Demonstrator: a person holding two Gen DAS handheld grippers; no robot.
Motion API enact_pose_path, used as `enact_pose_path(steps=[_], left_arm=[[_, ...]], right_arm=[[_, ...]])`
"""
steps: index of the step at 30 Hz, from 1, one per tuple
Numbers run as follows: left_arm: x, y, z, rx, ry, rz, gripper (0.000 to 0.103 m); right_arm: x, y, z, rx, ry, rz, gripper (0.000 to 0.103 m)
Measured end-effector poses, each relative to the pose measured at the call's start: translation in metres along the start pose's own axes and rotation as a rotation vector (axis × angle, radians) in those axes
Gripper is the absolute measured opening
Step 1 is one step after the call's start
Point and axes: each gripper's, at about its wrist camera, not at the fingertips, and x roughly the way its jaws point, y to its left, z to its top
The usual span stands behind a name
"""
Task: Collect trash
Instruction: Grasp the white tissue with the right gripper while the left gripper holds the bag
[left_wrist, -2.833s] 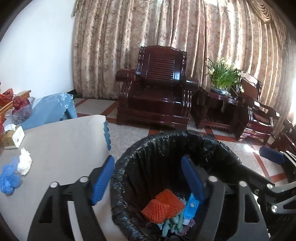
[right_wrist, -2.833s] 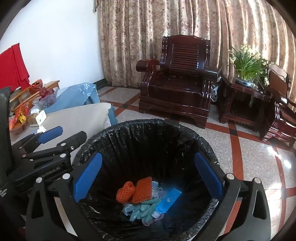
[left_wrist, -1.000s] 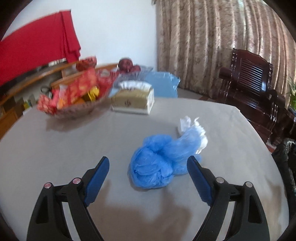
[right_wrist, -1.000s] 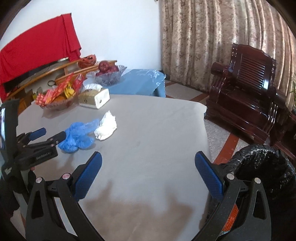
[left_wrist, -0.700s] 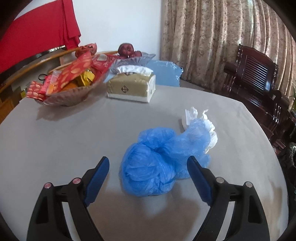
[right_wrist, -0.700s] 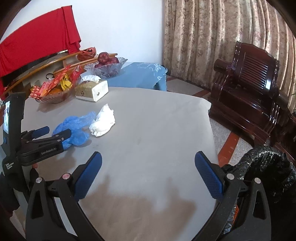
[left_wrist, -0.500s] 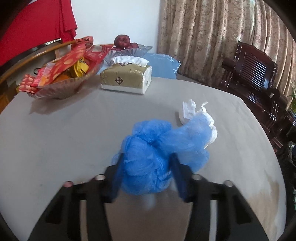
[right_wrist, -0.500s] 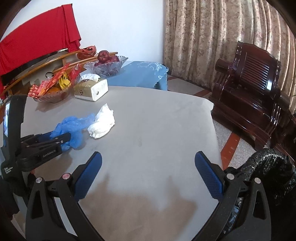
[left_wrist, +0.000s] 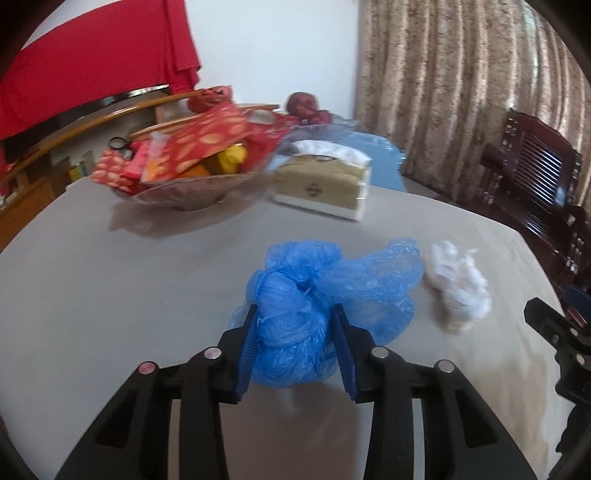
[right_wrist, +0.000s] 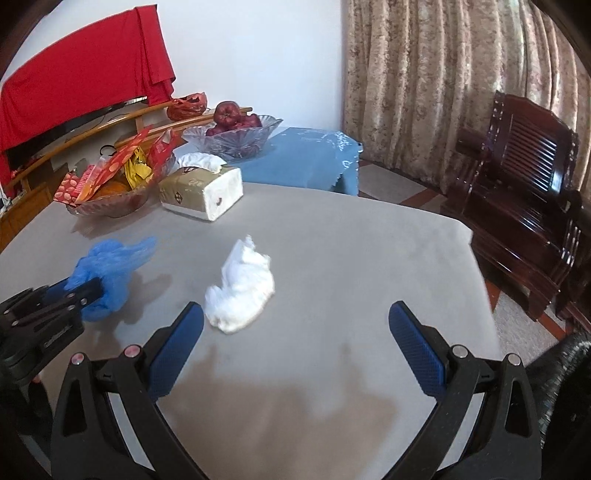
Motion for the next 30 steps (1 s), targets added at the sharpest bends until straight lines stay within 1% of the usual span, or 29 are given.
enact_pose_path(steps=[3,7,9,11,12,13,15,17,18,19,20,21,24,25,27,30], left_arm=[[0.007,0.015,0.0,-0.019,0.009,0.031,0.038],[0.013,0.027,-0.001,-0.051,0.029,0.029,0.038],[0.014,0.03,-0.001,-0.064,0.033,0.03,0.038],[0.014,0.03,-0.001,-0.064,0.031,0.031,0.038],[0.013,0.029,-0.002,-0.059,0.03,0.03,0.038],[0.012,0.027,-0.003,-0.055,0.029,0.03,0.038],[0.013,0.027,-0.003,-0.052,0.029,0.03,0.039],[0.014,0.028,-0.003,-0.056,0.03,0.034,0.039],[0.014,0.028,-0.003,-0.057,0.03,0.034,0.038],[0.014,0.028,-0.003,-0.058,0.032,0.034,0.038],[0.014,0.027,-0.003,-0.057,0.033,0.034,0.039],[0.014,0.027,-0.003,-0.056,0.033,0.033,0.039],[0.014,0.027,-0.003,-0.053,0.034,0.033,0.039],[0.014,0.027,-0.003,-0.054,0.035,0.033,0.039],[0.013,0.028,-0.003,-0.056,0.032,0.034,0.039],[0.009,0.028,-0.003,-0.052,0.017,0.037,0.039]], right_arm=[[0.016,0.01,0.005,-0.004,0.013,-0.001,0.098],[0.044,0.022,0.007,-0.014,0.064,-0.006,0.097],[0.057,0.028,0.009,-0.031,0.104,-0.011,0.096],[0.063,0.031,0.012,-0.037,0.113,-0.008,0.089],[0.066,0.034,0.015,-0.043,0.118,-0.007,0.083],[0.068,0.035,0.016,-0.048,0.123,-0.007,0.082],[0.075,0.038,0.017,-0.055,0.143,-0.01,0.081],[0.079,0.038,0.015,-0.06,0.167,-0.007,0.077],[0.083,0.038,0.014,-0.061,0.184,-0.001,0.071],[0.085,0.038,0.014,-0.059,0.195,0.007,0.062],[0.087,0.038,0.013,-0.056,0.212,0.027,0.056],[0.089,0.038,0.012,-0.052,0.227,0.047,0.046],[0.086,0.04,0.012,-0.061,0.225,0.062,0.033],[0.084,0.04,0.012,-0.061,0.224,0.068,0.031],[0.078,0.039,0.012,-0.054,0.224,0.086,0.029],[0.059,0.036,0.014,-0.045,0.198,0.108,0.029]])
